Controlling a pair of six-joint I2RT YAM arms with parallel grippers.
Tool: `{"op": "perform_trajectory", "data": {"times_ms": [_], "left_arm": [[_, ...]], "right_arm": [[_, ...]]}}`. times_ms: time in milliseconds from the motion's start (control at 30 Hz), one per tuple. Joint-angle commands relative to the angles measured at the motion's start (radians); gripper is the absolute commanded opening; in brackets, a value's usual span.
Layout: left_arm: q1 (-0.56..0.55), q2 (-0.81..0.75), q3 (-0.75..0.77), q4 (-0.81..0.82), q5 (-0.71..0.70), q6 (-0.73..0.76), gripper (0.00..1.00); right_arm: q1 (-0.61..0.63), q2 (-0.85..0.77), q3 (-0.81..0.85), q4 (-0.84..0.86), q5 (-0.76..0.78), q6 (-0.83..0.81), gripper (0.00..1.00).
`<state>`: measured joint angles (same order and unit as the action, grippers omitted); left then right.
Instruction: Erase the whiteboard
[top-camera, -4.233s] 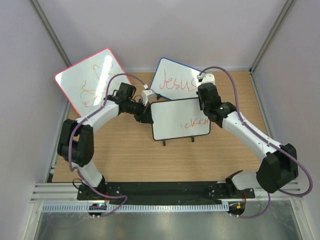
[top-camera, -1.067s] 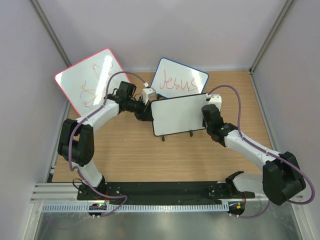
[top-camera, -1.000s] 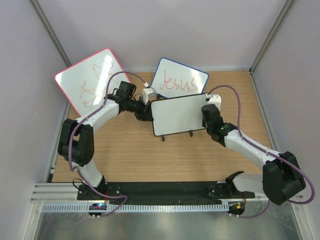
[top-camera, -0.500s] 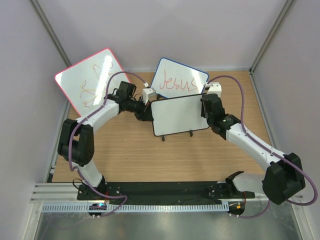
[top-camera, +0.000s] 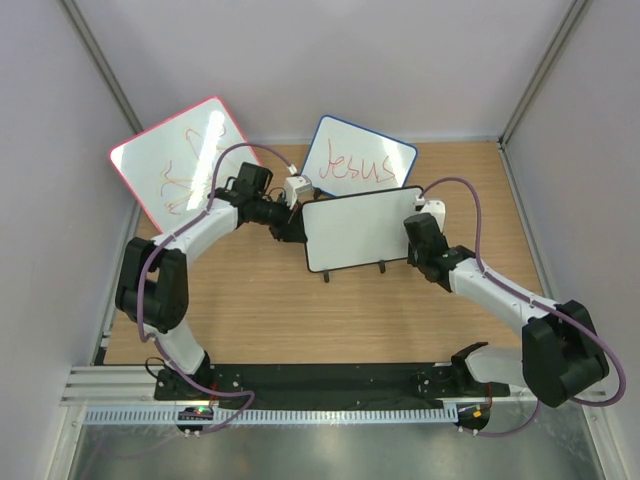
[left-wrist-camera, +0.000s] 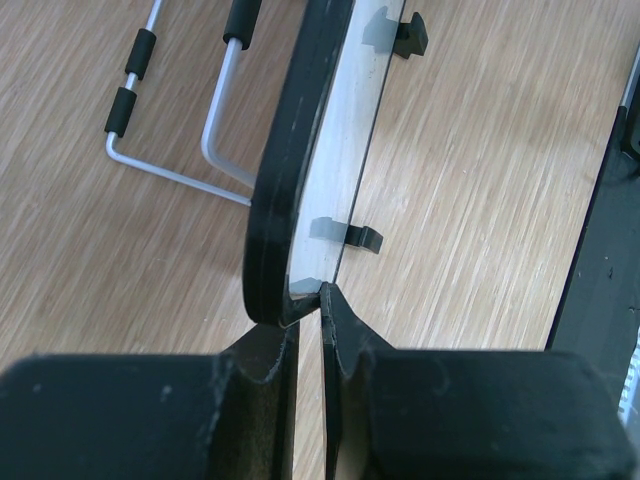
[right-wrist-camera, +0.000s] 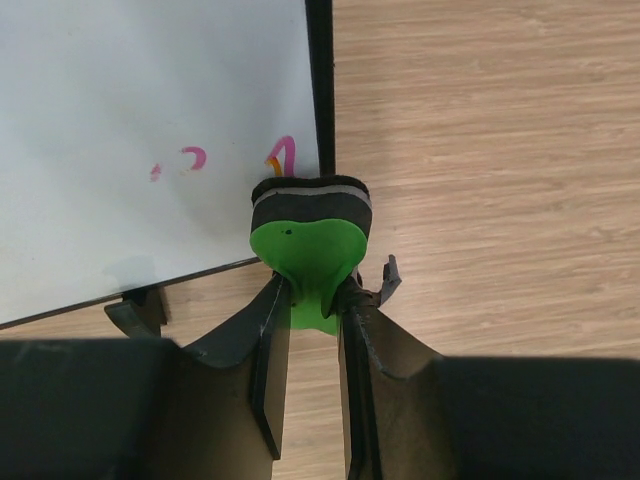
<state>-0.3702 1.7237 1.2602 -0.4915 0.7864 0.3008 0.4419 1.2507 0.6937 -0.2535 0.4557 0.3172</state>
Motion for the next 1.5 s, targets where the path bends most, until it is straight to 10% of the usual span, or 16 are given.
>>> {"op": "perform_trajectory", "data": {"times_ms": [0,1467], "left_arm": [[-0.004,-0.013,0.027,-0.007,-0.03,0.06,0.0],[-0.006,-0.018,0.025,-0.004,-0.026,0.061,0.0]], "right_arm": [[-0.008,-0.013,0.012,-0.003,-0.006,0.03,0.01],[-0.097,0.081,0.244,-0.053,-0.063,-0.06,0.01]]}}
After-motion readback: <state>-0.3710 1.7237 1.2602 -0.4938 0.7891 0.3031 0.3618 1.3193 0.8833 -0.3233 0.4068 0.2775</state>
